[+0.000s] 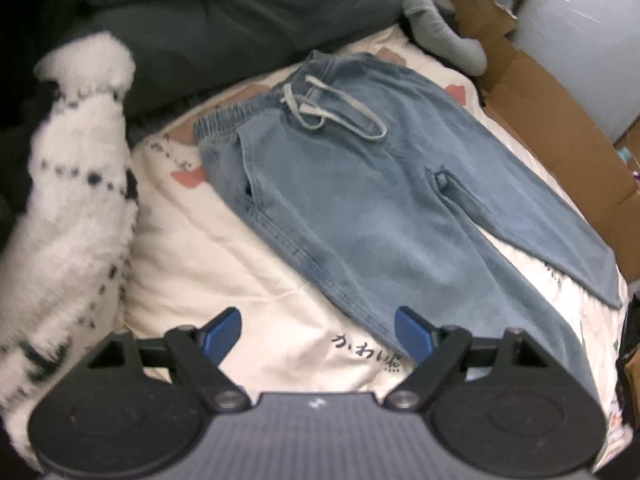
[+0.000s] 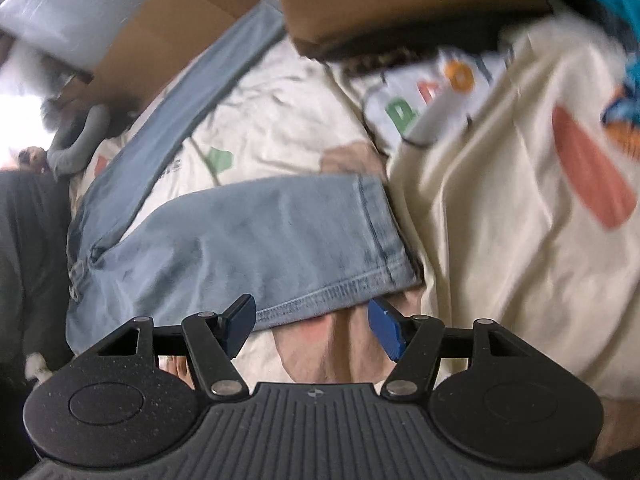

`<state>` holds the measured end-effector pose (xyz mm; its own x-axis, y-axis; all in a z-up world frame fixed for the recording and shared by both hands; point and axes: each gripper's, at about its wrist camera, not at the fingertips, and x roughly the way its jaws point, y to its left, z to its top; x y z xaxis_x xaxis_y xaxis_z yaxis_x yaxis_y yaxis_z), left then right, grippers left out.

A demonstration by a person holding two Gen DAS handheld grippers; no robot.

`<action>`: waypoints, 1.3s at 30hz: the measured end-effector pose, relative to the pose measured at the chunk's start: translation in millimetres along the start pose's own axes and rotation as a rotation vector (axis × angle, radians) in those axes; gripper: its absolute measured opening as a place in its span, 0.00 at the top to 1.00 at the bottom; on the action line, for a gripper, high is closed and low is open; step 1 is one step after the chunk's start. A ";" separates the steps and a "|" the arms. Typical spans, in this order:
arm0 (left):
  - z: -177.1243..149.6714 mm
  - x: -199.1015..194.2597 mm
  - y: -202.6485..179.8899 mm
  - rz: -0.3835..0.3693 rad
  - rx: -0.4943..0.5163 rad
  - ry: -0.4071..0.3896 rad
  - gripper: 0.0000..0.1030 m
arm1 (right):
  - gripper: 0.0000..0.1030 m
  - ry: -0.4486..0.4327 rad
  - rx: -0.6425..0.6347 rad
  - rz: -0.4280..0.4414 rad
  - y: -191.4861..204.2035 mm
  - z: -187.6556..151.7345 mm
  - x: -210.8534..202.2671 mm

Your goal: Fold clothes

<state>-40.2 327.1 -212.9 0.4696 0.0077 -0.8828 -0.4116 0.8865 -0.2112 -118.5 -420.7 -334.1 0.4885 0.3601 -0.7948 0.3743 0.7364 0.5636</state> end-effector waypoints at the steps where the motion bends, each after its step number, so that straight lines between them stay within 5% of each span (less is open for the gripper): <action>1: -0.8 4.6 1.0 -0.001 -0.010 0.003 0.17 | 0.33 0.002 0.026 0.007 -4.4 -1.3 4.7; 11: -3.1 39.6 2.8 0.031 -0.020 0.068 0.17 | 0.33 -0.015 0.220 0.027 -32.9 -6.5 43.1; 19: -2.1 61.1 0.5 0.025 -0.046 0.090 0.17 | 0.41 -0.132 0.390 0.049 -55.5 -10.1 46.3; 22: -3.3 68.5 1.0 0.003 -0.089 0.097 0.18 | 0.48 -0.159 0.386 0.059 -53.0 -9.4 40.4; 28: -4.6 81.5 10.2 -0.047 -0.224 0.084 0.36 | 0.69 -0.185 0.353 0.129 -40.9 -7.9 24.1; 39: -0.5 116.6 41.7 -0.059 -0.481 0.018 0.46 | 0.69 -0.138 0.284 0.070 -20.5 9.9 35.6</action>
<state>-3.0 364.8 -324.9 0.4909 -0.0481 -0.8699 -0.7014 0.5704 -0.4273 -101.0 -428.6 -371.8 0.6158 0.3092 -0.7247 0.5315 0.5159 0.6718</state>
